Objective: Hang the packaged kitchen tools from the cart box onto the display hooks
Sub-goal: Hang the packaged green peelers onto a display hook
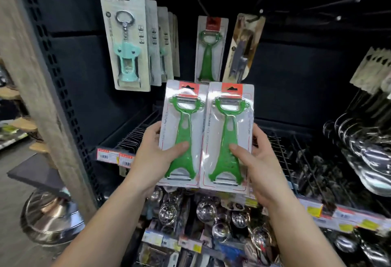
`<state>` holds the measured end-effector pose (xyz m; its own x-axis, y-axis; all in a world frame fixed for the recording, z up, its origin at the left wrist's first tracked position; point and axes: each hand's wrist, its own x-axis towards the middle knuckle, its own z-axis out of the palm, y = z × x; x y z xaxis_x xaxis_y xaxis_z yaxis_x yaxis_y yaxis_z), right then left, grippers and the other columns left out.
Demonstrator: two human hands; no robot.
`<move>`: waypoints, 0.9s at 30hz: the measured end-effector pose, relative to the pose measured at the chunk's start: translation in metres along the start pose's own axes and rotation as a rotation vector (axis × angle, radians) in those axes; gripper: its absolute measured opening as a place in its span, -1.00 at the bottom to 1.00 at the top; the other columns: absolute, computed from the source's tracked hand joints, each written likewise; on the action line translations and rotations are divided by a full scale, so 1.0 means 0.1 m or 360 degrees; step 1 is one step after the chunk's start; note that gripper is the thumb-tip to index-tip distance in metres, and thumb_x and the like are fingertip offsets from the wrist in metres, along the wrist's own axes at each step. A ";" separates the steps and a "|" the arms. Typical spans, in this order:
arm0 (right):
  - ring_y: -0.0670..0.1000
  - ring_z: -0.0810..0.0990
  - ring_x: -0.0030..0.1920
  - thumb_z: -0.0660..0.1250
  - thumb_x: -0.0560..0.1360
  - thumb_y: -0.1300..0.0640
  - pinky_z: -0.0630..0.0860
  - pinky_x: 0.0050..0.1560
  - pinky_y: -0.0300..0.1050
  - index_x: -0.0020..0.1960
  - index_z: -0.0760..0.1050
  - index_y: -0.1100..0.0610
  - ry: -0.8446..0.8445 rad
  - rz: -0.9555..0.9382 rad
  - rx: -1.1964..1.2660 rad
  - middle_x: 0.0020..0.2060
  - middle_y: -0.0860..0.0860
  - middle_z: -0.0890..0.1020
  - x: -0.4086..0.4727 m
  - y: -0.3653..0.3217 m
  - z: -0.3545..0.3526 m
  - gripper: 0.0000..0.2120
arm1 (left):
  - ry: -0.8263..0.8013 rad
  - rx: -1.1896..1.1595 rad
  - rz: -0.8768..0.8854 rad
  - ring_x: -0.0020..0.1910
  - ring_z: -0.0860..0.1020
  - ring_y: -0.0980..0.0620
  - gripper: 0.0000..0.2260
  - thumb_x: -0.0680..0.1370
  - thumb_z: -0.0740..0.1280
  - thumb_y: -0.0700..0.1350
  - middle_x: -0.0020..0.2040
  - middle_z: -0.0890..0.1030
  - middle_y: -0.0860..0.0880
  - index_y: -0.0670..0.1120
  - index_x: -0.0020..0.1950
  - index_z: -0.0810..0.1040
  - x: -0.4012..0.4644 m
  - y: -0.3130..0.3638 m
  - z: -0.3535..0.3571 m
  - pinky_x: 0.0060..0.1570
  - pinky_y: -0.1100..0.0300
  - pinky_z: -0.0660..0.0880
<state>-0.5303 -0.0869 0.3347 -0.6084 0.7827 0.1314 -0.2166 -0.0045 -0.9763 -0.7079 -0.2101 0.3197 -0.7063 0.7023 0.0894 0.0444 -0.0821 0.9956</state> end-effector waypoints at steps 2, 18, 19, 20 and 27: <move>0.10 0.73 0.01 0.34 0.55 0.33 0.68 -0.05 0.04 0.46 0.28 -0.09 -0.0035 -0.0020 -0.0022 0.03 0.05 0.73 0.12 -0.07 -0.06 -0.41 | 0.0046 0.0015 0.0024 0.06 0.70 0.00 -0.44 0.46 0.54 -0.16 0.13 0.70 0.03 0.15 0.35 0.39 0.07 0.04 0.06 0.13 -0.07 0.62; 0.09 0.73 0.01 0.35 0.55 0.28 0.68 -0.12 -0.02 0.47 0.25 -0.15 -0.0231 -0.0105 -0.0079 0.02 0.01 0.73 0.66 -0.27 -0.10 -0.38 | 0.0250 -0.0074 0.0242 0.06 0.71 -0.04 -0.44 0.48 0.50 -0.21 0.11 0.71 -0.03 0.10 0.39 0.38 0.44 0.32 0.03 0.11 -0.12 0.62; 0.09 0.73 0.01 0.34 0.55 0.28 0.68 -0.13 -0.03 0.46 0.25 -0.16 -0.0216 -0.0112 -0.0072 0.02 0.01 0.74 0.68 -0.29 -0.09 -0.39 | 0.0246 -0.0087 0.0263 0.05 0.71 -0.03 -0.45 0.48 0.50 -0.21 0.10 0.71 -0.03 0.12 0.38 0.39 0.48 0.35 0.01 0.11 -0.13 0.62; 0.09 0.73 0.01 0.34 0.55 0.29 0.68 -0.12 -0.02 0.46 0.26 -0.17 -0.0202 -0.0120 -0.0065 0.01 0.01 0.74 0.69 -0.30 -0.08 -0.39 | 0.0233 -0.0100 0.0286 0.05 0.71 -0.02 -0.45 0.48 0.50 -0.20 0.10 0.72 -0.02 0.12 0.37 0.39 0.50 0.39 -0.02 0.12 -0.13 0.62; 0.15 0.72 0.04 0.34 0.53 0.29 0.66 0.00 0.15 0.42 0.30 -0.20 -0.0098 -0.0183 -0.0022 0.06 0.06 0.72 0.82 -0.32 0.00 -0.39 | 0.0103 -0.0136 0.0473 0.12 0.66 0.19 -0.42 0.27 0.49 -0.07 0.09 0.68 0.26 0.27 0.22 0.41 0.65 0.69 -0.12 0.15 0.07 0.56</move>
<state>-0.5736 -0.0223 0.3767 -0.6258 0.7379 0.2527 -0.2774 0.0922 -0.9563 -0.7595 -0.1785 0.3943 -0.7150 0.5923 0.3715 0.1982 -0.3378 0.9201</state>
